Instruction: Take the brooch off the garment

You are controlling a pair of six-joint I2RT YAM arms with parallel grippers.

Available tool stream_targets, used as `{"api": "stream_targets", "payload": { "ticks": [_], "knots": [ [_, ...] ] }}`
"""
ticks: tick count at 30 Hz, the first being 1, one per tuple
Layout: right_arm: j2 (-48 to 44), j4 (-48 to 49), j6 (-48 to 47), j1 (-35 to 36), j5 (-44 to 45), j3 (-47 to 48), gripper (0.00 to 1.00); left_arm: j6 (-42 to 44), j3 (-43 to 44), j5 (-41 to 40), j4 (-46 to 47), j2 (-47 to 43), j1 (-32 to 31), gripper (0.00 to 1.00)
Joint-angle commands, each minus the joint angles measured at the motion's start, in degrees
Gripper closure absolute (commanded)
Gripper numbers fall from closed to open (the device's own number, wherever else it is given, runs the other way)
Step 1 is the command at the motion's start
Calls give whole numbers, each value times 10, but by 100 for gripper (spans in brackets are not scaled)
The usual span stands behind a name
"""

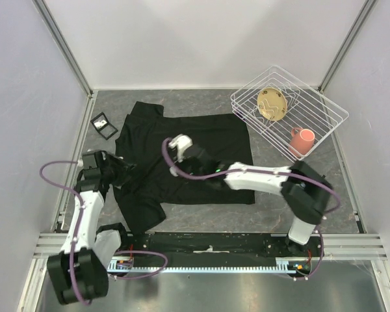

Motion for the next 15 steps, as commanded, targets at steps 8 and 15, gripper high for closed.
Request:
{"api": "stream_targets", "payload": {
  "ticks": [8, 15],
  "knots": [
    [-250, 115, 124, -196, -480, -231, 100, 183, 0, 272, 217, -121, -201, 38],
    [-290, 196, 184, -228, -615, -258, 100, 97, -59, 480, 462, -66, -271, 32]
  ]
}}
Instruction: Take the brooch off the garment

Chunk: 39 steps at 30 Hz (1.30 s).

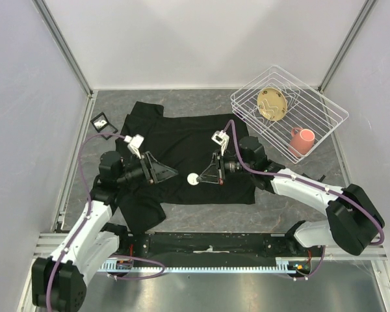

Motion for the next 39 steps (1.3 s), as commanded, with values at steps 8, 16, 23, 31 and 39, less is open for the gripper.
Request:
{"api": "stream_targets", "payload": {
  "ticks": [8, 16, 23, 31, 39],
  "knots": [
    [-7, 75, 53, -3, -114, 29, 100, -27, -1, 168, 192, 53, -72, 45],
    [1, 166, 124, -4, -138, 24, 100, -25, 5, 184, 193, 79, -79, 43],
    [7, 170, 130, -4, -143, 30, 100, -32, 3, 197, 210, 80, -83, 57],
    [11, 170, 132, -2, -160, 34, 100, -46, -1, 201, 232, 83, -84, 64],
    [13, 152, 119, 7, -161, 37, 100, -48, -2, 199, 236, 83, -84, 80]
  ]
}}
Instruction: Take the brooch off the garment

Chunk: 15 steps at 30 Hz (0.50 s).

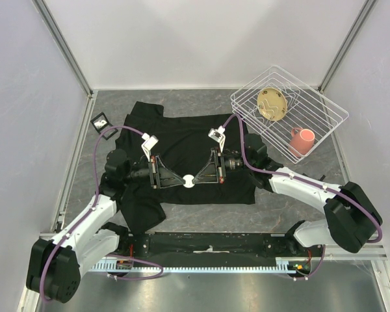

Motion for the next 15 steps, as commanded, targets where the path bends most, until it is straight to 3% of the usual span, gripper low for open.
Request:
{"api": "stream_targets", "payload": {
  "ticks": [1, 4, 10, 15],
  "knots": [
    [1, 12, -7, 5, -13, 27, 100, -12, 5, 15, 25, -1, -2, 85],
    [-1, 8, 2, 7, 12, 31, 96, -14, 1, 3, 24, -10, -2, 98],
    [-2, 22, 15, 8, 57, 2, 58, -43, -8, -54, 23, -44, -2, 98],
    [-10, 100, 46, 14, 51, -28, 47, -92, -14, -59, 42, -50, -2, 98]
  ]
}}
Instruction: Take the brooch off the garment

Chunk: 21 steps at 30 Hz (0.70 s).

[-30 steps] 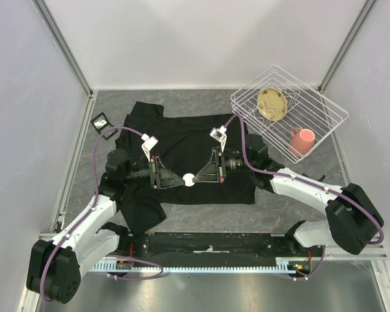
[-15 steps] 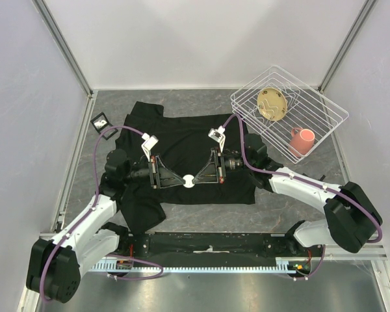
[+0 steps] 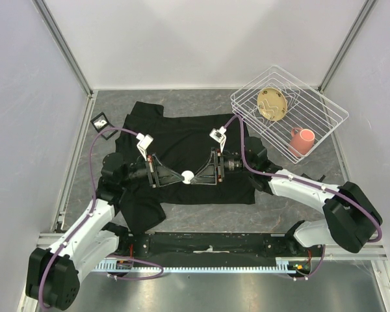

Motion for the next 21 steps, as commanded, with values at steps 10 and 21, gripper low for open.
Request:
{"api": "stream_targets", "payload": {
  "ticks": [10, 21],
  "knots": [
    [-26, 20, -34, 53, 101, 5, 43, -96, -8, -69, -2, -46, -1, 98],
    [-18, 55, -18, 77, 189, 1, 45, -82, -12, -132, -77, -104, -2, 98]
  ]
}}
